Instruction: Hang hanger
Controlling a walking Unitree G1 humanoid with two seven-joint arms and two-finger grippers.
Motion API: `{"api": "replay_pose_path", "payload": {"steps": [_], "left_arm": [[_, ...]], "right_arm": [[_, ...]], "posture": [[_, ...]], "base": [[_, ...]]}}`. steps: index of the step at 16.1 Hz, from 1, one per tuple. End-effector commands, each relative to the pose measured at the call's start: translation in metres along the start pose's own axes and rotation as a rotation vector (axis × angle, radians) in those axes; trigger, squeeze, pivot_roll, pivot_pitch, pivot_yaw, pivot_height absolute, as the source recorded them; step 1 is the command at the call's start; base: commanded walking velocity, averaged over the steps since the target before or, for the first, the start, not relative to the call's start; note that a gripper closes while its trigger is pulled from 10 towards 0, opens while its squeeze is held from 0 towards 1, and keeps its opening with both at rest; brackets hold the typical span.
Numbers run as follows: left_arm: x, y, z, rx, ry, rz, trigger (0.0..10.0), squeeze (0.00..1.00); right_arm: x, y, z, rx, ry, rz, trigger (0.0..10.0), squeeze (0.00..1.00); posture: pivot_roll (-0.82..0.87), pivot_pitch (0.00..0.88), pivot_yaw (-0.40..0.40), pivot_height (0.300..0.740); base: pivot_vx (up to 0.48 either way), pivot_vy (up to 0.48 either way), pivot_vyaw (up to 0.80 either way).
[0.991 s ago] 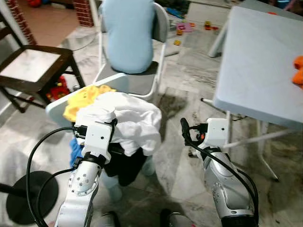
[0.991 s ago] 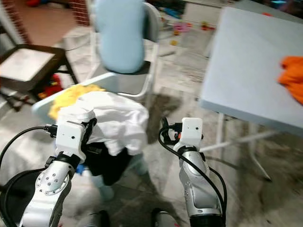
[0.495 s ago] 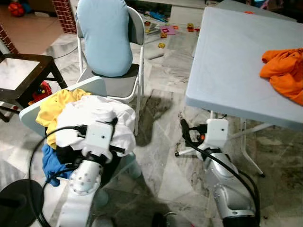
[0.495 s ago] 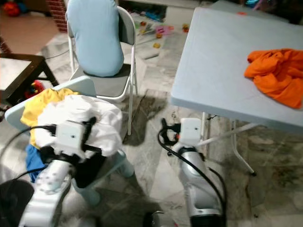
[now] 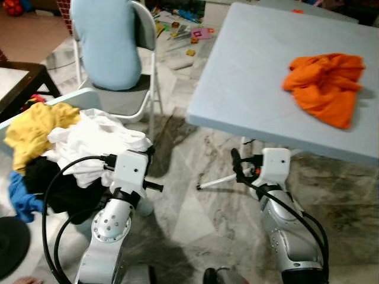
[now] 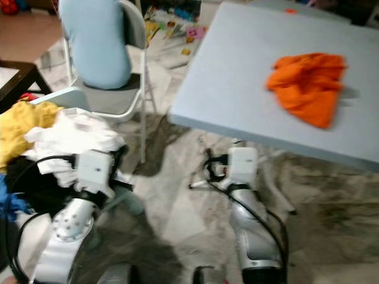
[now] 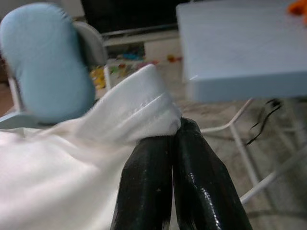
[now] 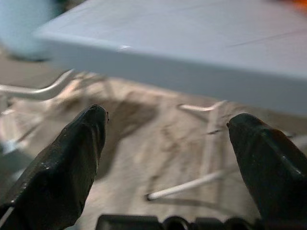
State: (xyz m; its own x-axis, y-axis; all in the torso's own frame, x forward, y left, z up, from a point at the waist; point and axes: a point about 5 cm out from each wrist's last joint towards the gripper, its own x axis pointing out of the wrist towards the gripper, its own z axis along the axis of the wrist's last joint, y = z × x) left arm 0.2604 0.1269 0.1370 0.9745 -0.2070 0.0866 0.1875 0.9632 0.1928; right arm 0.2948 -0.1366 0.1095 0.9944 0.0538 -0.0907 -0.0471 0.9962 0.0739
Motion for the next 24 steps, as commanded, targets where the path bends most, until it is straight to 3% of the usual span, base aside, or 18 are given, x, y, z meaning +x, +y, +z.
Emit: {"api": "replay_pose_path", "payload": {"steps": [1, 11, 16, 18, 21, 24], "left_arm": [[0.000, 0.005, 0.001, 0.012, -0.005, 0.011, 10.0, 0.00], [0.005, 0.005, 0.006, 0.017, -0.020, 0.006, 10.0, 0.00], [0.009, 0.000, 0.011, 0.022, -0.045, -0.015, 10.0, 0.00], [0.012, -0.008, 0.022, 0.017, -0.088, -0.053, 10.0, 0.00], [0.017, -0.040, 0.055, 0.005, -0.220, -0.267, 10.0, 0.00], [0.016, -0.048, 0.061, 0.066, -0.255, -0.323, 10.0, 0.00]], "right_arm": [[-0.001, 0.007, -0.002, 0.005, 0.008, 0.015, 10.0, 0.00], [0.001, 0.008, -0.007, -0.006, 0.019, 0.018, 10.0, 0.00], [0.001, 0.008, -0.007, -0.010, 0.020, 0.019, 10.0, 0.00], [0.000, 0.008, -0.008, -0.011, 0.022, 0.019, 10.0, 0.00], [0.001, 0.009, -0.009, -0.018, 0.025, 0.019, 10.0, 0.00], [0.001, 0.008, -0.010, -0.019, 0.027, 0.015, 10.0, 0.00]], "posture": [[0.02, 0.200, -0.045, 0.740], [0.03, 0.202, -0.041, 0.740], [0.02, 0.200, -0.042, 0.740], [0.02, 0.202, -0.044, 0.740], [0.02, 0.204, -0.045, 0.740], [0.02, 0.206, -0.039, 0.740]], "base": [[0.000, -0.480, 0.00], [0.000, -0.351, 0.00], [0.000, 0.000, 0.00], [0.000, 0.000, 0.00], [0.000, 0.000, 0.00], [0.000, 0.000, 0.00]]}}
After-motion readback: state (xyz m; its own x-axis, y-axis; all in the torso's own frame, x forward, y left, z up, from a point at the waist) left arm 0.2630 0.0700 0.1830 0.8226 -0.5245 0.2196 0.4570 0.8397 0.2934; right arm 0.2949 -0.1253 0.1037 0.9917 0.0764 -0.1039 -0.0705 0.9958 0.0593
